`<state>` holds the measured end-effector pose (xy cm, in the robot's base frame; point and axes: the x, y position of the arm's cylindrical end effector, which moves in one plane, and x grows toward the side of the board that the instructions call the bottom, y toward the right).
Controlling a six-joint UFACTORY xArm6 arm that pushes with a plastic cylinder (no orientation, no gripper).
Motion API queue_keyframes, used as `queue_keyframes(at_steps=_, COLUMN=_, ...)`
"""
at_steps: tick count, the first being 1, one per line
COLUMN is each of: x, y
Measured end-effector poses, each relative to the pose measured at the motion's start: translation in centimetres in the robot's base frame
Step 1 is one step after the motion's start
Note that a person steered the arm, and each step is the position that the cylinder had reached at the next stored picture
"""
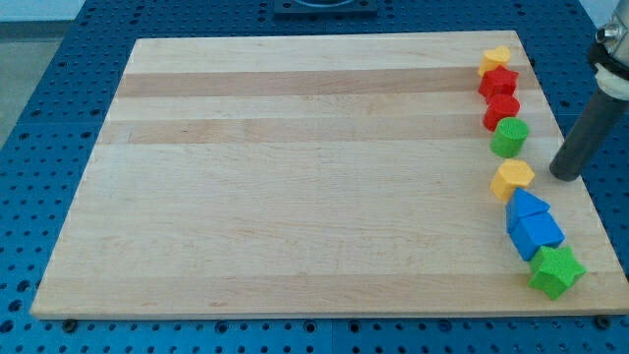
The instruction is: Slide the yellow hexagon a bit left
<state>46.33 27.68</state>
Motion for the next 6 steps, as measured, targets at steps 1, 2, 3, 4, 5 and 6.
queue_keyframes(at_steps=1, x=-0.1, y=0.0)
queue_keyframes(at_steps=2, x=0.0, y=-1.7)
queue_keyframes(at_steps=3, x=1.0, y=-3.9)
queue_keyframes(at_steps=4, x=1.0, y=-4.0)
queue_keyframes(at_steps=5, x=1.0, y=-4.5)
queue_keyframes(at_steps=6, x=2.6, y=-5.8)
